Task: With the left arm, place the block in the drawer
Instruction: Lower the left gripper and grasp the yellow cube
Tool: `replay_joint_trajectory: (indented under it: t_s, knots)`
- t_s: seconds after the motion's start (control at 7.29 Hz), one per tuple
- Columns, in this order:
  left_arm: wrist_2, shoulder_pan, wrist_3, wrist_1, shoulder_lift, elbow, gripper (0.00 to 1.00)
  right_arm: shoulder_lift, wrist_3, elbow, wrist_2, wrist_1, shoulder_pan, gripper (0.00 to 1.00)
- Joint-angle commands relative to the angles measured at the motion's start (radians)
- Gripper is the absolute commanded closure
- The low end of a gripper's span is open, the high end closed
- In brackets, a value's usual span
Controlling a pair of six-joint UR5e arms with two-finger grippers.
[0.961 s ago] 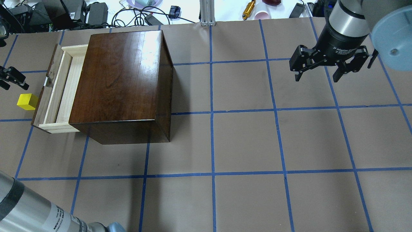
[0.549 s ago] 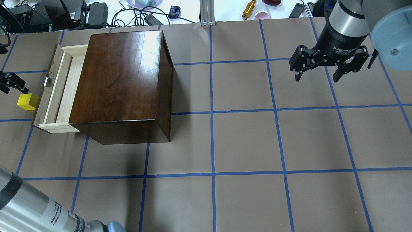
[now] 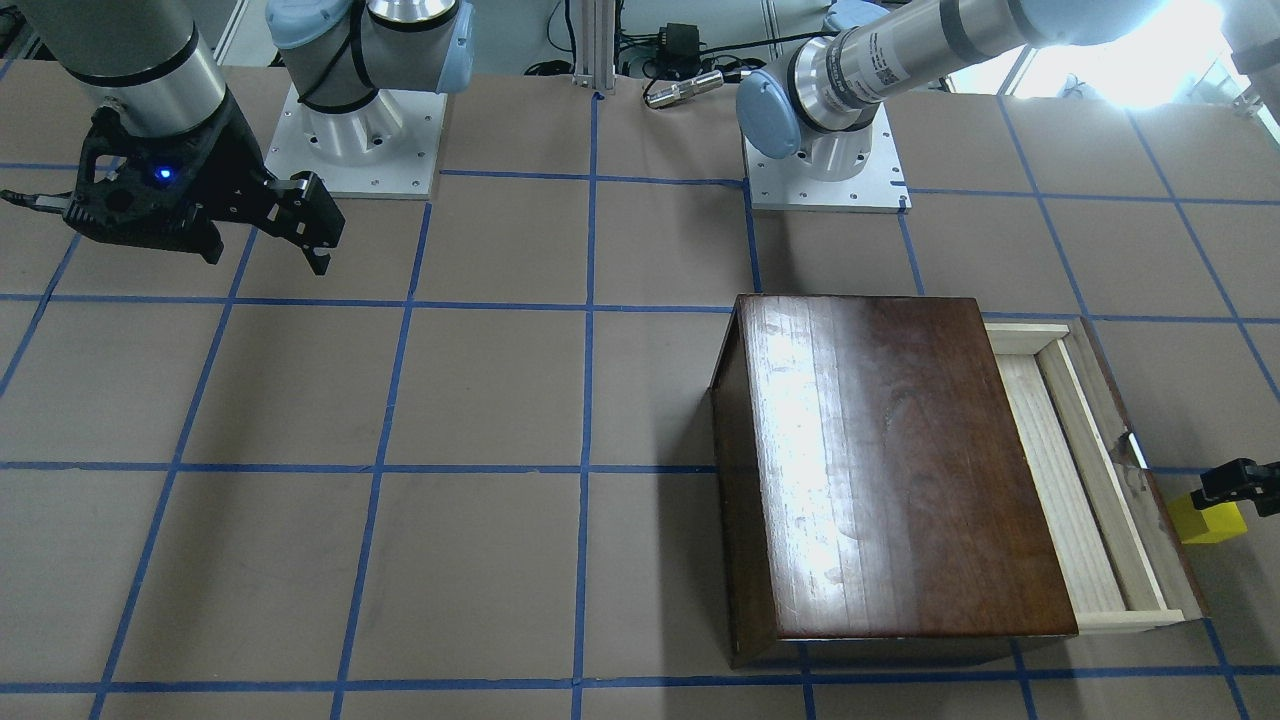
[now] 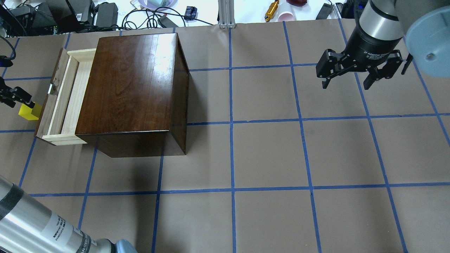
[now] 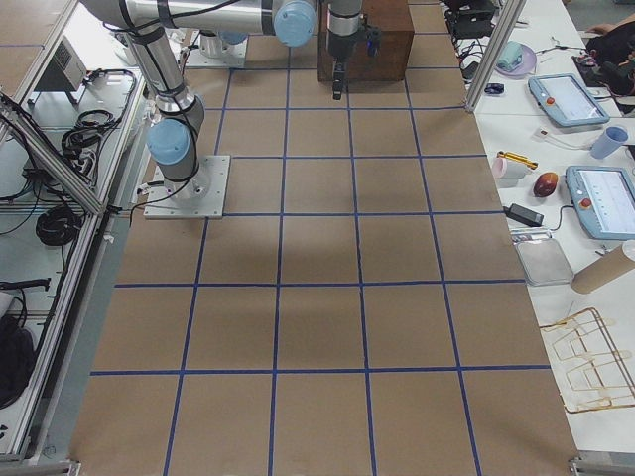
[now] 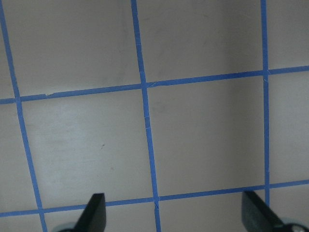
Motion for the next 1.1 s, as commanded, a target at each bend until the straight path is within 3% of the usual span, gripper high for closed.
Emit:
replay_joint_trajectory:
  t_s: [0.0,0.96]
  knots:
    - [0.008,0.001,0.000,0.022,-0.025,0.006,0.17,0.000,0.000,0.000,0.000,0.000,0.000,0.00]
    - [-0.001,0.001,-0.004,0.043,-0.056,0.000,0.18,0.000,0.000,0.000,0.000,0.000,0.000,0.00]
